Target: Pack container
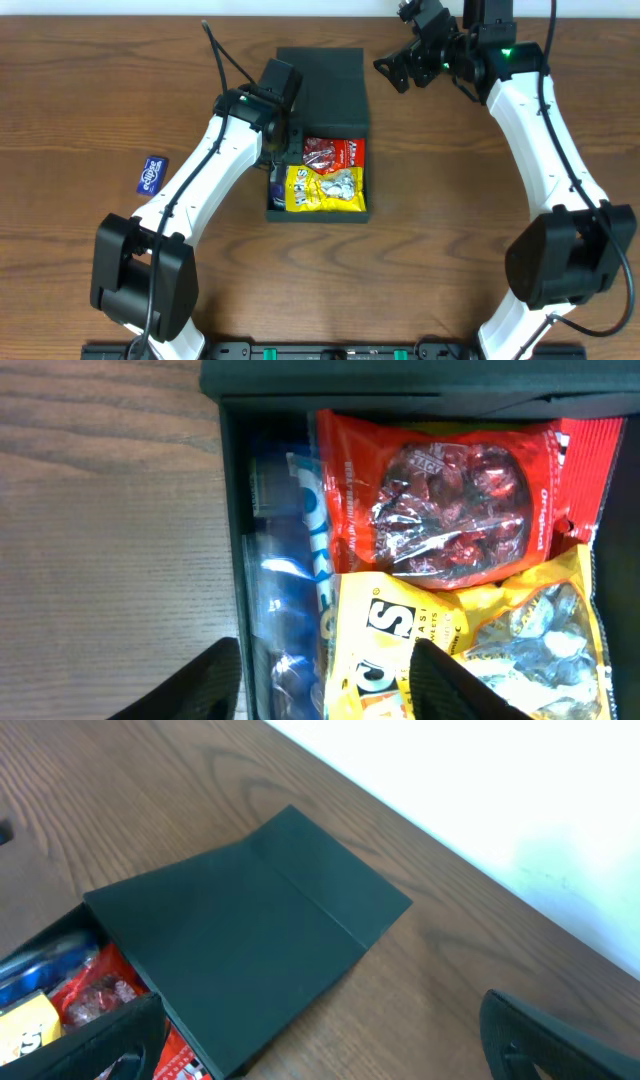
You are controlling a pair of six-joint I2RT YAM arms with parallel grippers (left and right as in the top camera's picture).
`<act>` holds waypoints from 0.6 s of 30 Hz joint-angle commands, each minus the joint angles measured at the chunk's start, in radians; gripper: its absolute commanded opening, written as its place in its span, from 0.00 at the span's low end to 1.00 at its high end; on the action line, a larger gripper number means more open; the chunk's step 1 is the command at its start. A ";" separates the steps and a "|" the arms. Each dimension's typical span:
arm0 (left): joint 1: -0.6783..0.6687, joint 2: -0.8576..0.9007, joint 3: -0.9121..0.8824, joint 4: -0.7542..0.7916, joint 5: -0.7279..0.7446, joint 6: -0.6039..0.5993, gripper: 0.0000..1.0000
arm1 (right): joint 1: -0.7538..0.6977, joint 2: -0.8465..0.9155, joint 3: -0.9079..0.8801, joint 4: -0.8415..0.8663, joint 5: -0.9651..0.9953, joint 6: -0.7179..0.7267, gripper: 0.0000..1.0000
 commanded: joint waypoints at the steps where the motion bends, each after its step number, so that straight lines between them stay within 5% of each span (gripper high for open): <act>1: -0.002 0.000 0.013 -0.005 0.005 -0.007 0.59 | -0.010 -0.005 0.009 -0.007 0.000 0.016 0.99; 9: 0.094 -0.086 0.024 -0.026 -0.203 -0.007 0.59 | -0.010 -0.005 0.009 -0.027 0.000 0.016 0.99; 18: 0.411 -0.145 0.013 -0.059 -0.260 0.122 0.59 | -0.010 -0.005 0.009 -0.025 0.000 0.015 0.99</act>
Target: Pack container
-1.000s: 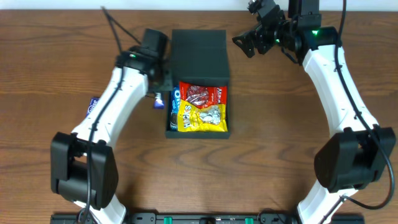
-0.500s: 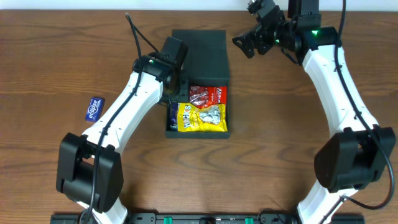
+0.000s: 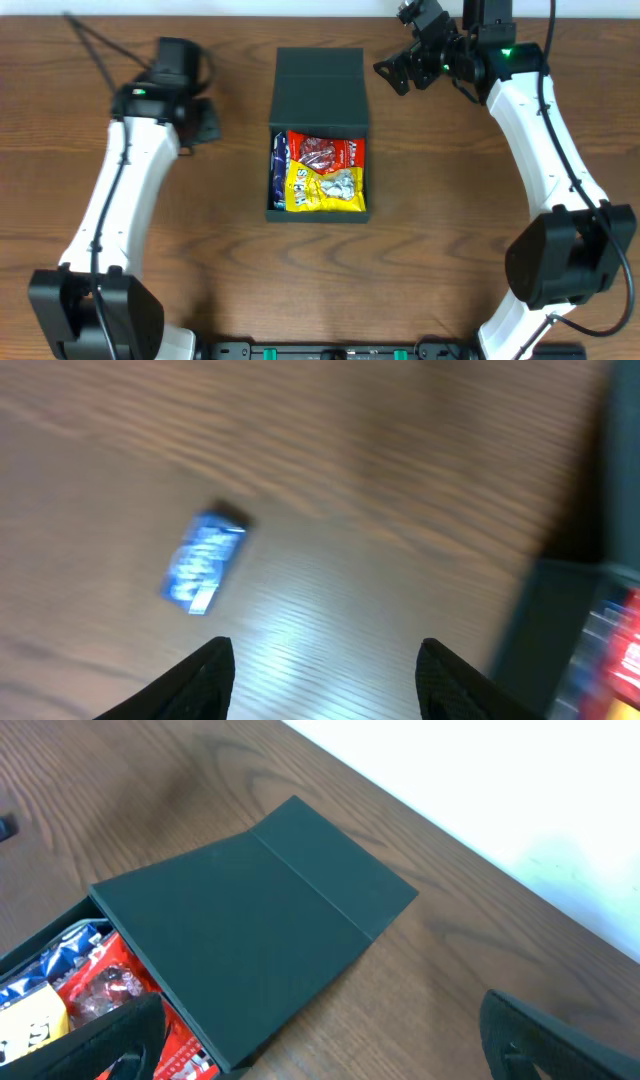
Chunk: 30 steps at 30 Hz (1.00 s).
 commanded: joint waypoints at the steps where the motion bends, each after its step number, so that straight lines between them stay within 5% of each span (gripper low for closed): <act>1: 0.066 0.012 0.002 -0.005 -0.029 0.087 0.59 | -0.010 -0.005 0.009 -0.002 0.000 0.015 0.99; 7: 0.161 0.012 -0.044 0.021 -0.028 0.216 0.60 | -0.010 -0.005 0.009 0.000 0.000 0.015 0.99; 15: 0.256 0.015 -0.248 0.206 0.092 0.422 0.80 | -0.010 -0.005 0.009 0.004 0.001 0.015 0.99; 30: 0.265 0.146 -0.422 0.470 0.087 0.456 0.80 | -0.009 -0.005 0.009 0.010 0.000 0.016 0.99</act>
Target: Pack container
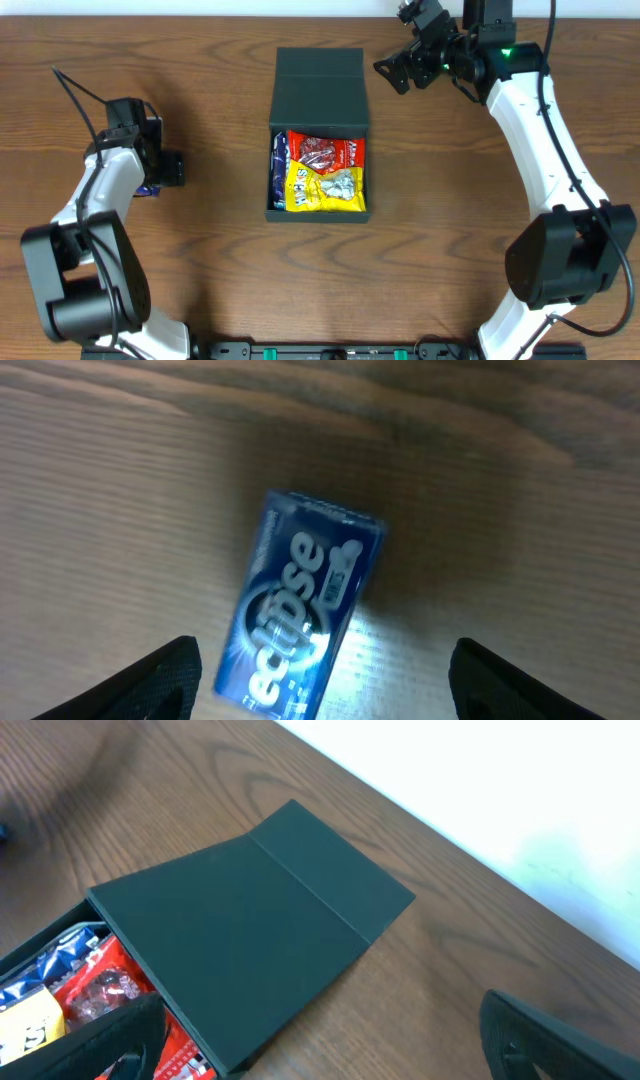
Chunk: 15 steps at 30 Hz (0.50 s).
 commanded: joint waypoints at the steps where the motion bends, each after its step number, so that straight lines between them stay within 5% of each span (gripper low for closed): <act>1: 0.008 0.040 -0.007 0.009 0.004 0.020 0.79 | -0.009 -0.005 0.009 -0.001 0.000 0.016 0.99; 15: 0.060 0.089 -0.007 0.047 0.060 0.016 0.72 | -0.009 -0.005 0.009 0.000 0.000 0.016 0.99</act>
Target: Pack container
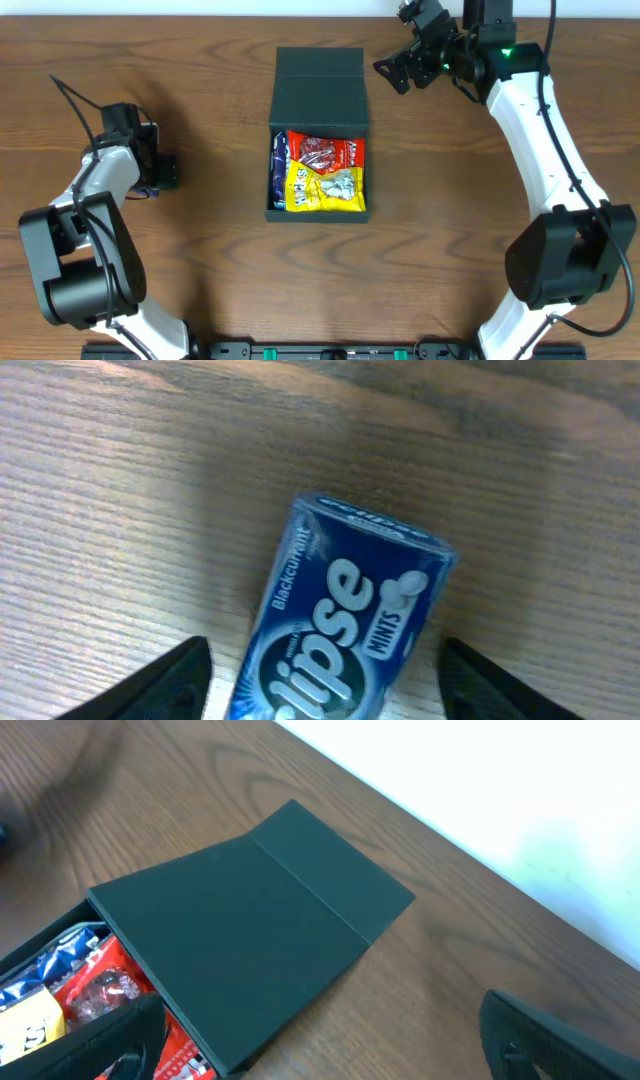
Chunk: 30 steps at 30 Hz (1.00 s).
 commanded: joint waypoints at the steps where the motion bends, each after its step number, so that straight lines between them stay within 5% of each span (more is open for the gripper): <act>1: 0.009 0.018 -0.006 0.007 0.030 0.000 0.70 | -0.009 -0.005 0.009 0.000 0.000 0.015 0.99; 9: 0.009 0.018 -0.006 0.009 0.029 -0.012 0.40 | -0.009 -0.005 0.009 -0.001 0.000 0.015 0.99; 18: 0.007 0.005 0.015 0.001 0.062 -0.170 0.06 | -0.010 -0.005 0.009 0.000 0.097 0.015 0.99; 30: -0.211 -0.028 0.327 -0.195 0.156 -0.301 0.06 | -0.062 -0.005 0.009 0.020 0.187 0.128 0.99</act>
